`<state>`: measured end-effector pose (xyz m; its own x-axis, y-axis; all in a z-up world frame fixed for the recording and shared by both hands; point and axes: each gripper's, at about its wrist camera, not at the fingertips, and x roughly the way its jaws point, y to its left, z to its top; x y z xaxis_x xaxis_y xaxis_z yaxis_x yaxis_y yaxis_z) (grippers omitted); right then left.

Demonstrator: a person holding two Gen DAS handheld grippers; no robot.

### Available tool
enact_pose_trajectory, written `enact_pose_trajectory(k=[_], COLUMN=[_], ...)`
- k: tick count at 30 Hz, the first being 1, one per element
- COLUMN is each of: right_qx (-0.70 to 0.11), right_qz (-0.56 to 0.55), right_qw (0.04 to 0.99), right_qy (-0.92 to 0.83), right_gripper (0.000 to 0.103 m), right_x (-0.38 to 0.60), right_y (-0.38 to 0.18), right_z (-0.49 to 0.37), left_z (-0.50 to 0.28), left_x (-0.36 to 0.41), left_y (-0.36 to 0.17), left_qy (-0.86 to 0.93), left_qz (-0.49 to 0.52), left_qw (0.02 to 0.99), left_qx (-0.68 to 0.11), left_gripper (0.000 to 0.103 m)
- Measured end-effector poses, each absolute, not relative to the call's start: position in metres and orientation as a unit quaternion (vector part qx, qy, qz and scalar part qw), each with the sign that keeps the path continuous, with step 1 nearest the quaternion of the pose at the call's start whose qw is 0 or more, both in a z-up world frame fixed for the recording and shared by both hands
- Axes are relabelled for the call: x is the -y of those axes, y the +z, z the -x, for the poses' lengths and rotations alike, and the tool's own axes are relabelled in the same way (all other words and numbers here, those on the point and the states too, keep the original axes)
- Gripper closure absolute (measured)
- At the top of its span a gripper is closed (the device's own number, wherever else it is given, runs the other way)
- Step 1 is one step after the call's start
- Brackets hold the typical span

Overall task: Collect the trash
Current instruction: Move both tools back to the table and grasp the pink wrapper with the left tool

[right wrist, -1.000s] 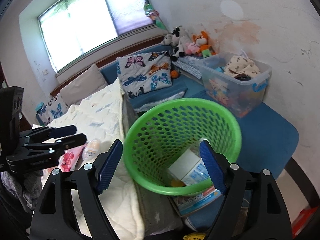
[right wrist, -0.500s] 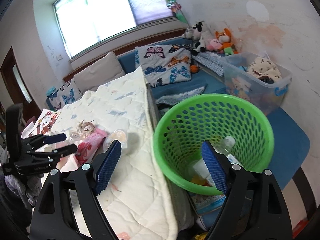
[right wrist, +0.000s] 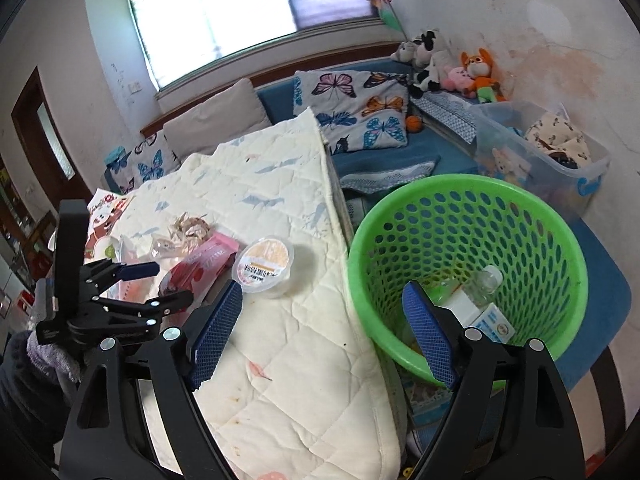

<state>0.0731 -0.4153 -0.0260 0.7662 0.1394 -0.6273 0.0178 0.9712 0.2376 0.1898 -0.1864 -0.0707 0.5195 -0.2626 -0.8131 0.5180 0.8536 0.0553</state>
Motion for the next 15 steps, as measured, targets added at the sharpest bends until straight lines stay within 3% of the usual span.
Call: enact_pose_trajectory(k=[7,15], right_qx=[-0.355,-0.365], right_qz=[-0.11,-0.102], right_qw=[0.927,0.924], right_qy=[0.039,0.045], right_gripper=[0.021,0.021], right_x=[0.409,0.402], right_y=[-0.035,-0.042], right_z=[-0.08,-0.085], left_z=[-0.2,-0.199], left_x=[0.193,0.194], left_y=[-0.086,-0.088], left_qy=[-0.213,-0.217], left_qz=[-0.161,-0.155], left_qw=[0.855,0.854], left_qx=[-0.444,-0.446], left_gripper=[0.024,0.046])
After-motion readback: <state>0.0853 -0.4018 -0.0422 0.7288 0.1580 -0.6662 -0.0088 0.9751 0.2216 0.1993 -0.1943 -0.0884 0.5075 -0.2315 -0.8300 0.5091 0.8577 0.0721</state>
